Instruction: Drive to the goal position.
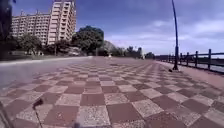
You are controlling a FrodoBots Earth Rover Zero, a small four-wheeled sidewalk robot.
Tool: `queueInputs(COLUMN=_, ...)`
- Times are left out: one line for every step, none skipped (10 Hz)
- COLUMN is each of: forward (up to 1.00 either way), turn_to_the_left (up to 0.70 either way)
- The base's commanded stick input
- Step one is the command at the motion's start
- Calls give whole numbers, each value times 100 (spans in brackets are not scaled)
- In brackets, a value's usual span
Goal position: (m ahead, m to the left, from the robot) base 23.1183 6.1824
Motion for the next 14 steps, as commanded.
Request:
queueInputs(forward=70, turn_to_the_left=-35)
queueInputs(forward=70, turn_to_the_left=0)
queueInputs(forward=70, turn_to_the_left=0)
queueInputs(forward=70, turn_to_the_left=0)
queueInputs(forward=70, turn_to_the_left=0)
queueInputs(forward=70, turn_to_the_left=0)
queueInputs(forward=70, turn_to_the_left=0)
queueInputs(forward=70, turn_to_the_left=0)
queueInputs(forward=70, turn_to_the_left=0)
queueInputs(forward=70, turn_to_the_left=0)
queueInputs(forward=70, turn_to_the_left=0)
queueInputs(forward=70, turn_to_the_left=0)
queueInputs(forward=70, turn_to_the_left=0)
queueInputs(forward=70, turn_to_the_left=0)
